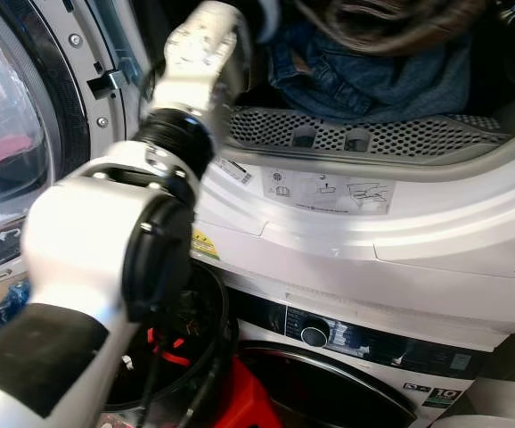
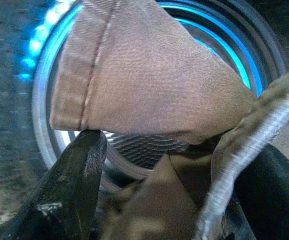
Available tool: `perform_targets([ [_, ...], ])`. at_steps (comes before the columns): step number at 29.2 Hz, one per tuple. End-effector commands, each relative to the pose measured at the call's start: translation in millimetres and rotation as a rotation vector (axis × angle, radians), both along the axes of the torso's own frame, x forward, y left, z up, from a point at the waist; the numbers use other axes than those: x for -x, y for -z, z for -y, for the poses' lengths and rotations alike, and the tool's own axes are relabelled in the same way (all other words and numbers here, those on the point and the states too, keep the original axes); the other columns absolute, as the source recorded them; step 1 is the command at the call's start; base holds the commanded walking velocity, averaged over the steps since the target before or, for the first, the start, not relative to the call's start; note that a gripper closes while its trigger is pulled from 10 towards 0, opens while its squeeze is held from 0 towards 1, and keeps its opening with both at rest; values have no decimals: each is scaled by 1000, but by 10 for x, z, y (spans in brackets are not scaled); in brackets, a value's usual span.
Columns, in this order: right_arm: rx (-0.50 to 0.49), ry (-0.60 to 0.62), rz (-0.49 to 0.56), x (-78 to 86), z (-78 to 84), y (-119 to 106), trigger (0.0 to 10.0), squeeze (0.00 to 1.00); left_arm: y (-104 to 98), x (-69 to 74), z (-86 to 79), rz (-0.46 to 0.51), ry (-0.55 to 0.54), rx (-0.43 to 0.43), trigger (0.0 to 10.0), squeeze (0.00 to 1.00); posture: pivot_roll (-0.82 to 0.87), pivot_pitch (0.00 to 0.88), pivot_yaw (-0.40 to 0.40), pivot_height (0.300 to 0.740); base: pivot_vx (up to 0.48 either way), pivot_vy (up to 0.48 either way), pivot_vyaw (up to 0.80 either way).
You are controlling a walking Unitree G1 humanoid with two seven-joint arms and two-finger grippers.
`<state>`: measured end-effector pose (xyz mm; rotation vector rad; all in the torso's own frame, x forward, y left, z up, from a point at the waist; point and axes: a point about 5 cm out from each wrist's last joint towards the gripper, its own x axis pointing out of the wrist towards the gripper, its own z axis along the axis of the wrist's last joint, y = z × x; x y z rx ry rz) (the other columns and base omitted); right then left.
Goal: Clothes washing
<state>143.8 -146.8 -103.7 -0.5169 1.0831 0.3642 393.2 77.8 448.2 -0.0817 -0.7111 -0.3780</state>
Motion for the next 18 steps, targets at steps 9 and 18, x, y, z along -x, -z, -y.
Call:
perform_targets([
  [9,12,21,-177,454,1,145,10000,0,141,-89,-94,-116,38,-10,10000,0,-125,50,177,740,0,0,0],
  [18,16,25,-178,459,22,146,10000,0,194,1,217,-79,353,-92,10000,0,-128,57,174,740,0,0,0],
])
